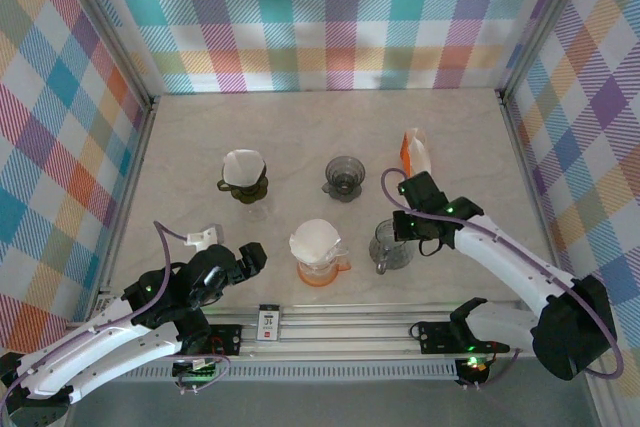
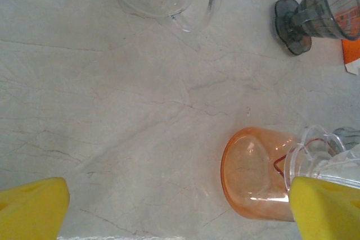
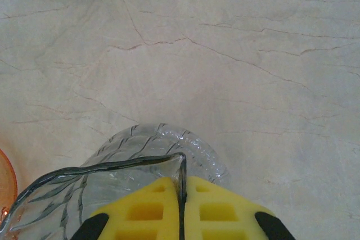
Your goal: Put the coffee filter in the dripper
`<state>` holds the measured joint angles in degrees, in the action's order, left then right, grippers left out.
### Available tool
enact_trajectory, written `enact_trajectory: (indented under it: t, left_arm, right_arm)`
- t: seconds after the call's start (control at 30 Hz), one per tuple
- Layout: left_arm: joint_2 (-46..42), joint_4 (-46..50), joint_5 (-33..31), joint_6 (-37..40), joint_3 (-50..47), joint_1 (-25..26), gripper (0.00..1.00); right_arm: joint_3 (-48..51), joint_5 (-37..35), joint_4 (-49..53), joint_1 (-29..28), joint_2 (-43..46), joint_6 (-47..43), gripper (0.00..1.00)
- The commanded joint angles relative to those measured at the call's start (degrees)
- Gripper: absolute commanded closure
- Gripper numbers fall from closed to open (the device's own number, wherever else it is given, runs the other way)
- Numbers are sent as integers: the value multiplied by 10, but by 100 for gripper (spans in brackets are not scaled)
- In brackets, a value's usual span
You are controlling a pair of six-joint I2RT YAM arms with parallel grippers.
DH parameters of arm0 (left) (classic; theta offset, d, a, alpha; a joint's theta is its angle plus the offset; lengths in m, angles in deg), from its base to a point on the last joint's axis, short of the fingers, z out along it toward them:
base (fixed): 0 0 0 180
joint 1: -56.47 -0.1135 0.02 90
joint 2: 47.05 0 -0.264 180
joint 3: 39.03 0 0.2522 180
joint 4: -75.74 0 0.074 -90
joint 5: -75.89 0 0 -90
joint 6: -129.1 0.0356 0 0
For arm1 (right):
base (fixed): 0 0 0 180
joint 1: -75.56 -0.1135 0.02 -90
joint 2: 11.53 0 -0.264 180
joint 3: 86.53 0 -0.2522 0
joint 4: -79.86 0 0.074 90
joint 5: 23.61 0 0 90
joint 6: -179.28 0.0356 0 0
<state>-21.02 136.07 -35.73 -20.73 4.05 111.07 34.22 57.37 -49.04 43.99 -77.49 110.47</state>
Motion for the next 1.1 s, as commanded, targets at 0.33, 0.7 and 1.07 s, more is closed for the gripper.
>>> enact_trajectory:
  t: [0.33, 0.7, 1.07]
  left_arm:
    - [10, 6, -8, -21, -7, -3, 0]
    - [33, -1, -1, -16, 9, -3, 0]
    - [39, 4, 1, -12, 22, -3, 0]
  right_arm:
    - [18, -10, -69, -36, -47, 25, 89]
    - [9, -12, -57, -36, -37, 38, 63]
    - [17, 7, -51, -91, 96, 41, 36]
